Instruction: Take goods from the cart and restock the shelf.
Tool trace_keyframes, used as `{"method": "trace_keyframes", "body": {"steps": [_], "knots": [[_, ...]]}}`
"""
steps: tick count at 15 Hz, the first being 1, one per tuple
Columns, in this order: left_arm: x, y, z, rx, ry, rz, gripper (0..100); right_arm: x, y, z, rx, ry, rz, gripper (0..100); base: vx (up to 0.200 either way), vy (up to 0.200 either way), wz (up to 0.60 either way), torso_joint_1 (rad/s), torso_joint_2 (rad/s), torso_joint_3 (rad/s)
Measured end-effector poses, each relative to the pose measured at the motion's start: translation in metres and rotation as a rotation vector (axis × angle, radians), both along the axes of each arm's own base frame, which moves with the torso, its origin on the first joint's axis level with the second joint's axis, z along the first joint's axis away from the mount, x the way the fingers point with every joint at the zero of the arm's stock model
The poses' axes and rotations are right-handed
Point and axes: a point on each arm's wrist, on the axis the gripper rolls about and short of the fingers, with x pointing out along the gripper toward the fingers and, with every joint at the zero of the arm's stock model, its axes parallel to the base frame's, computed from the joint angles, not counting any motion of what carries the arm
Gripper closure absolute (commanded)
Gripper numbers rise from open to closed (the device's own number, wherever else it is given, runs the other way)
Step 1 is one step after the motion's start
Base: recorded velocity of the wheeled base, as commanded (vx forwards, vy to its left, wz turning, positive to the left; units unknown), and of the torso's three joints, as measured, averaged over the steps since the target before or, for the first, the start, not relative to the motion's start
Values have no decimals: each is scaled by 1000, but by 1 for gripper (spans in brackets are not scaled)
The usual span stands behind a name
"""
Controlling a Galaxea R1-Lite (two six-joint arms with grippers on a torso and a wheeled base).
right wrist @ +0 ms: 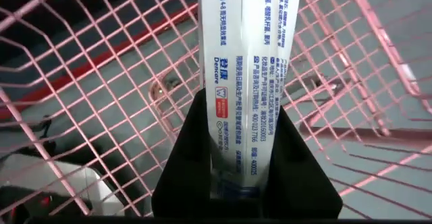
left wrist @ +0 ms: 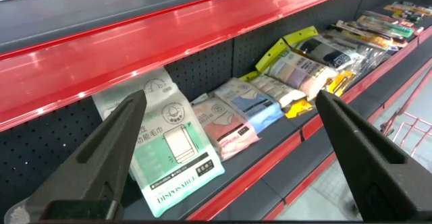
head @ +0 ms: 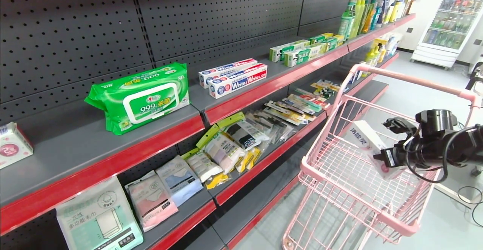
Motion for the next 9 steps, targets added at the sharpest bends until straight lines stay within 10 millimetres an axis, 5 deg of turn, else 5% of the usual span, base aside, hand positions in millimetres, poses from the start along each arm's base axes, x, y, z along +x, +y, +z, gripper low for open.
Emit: {"method": "trace_keyframes", "body": {"steps": [3,9], "knots": [[0,0,0,0,0,0,0,-17,11,37,-9,-68,-135,100,0,0,0,0,0,0],[0,0,0,0,0,0,0,-93,44,93,-52,-203,-215,100,0,0,0,0,0,0]]}}
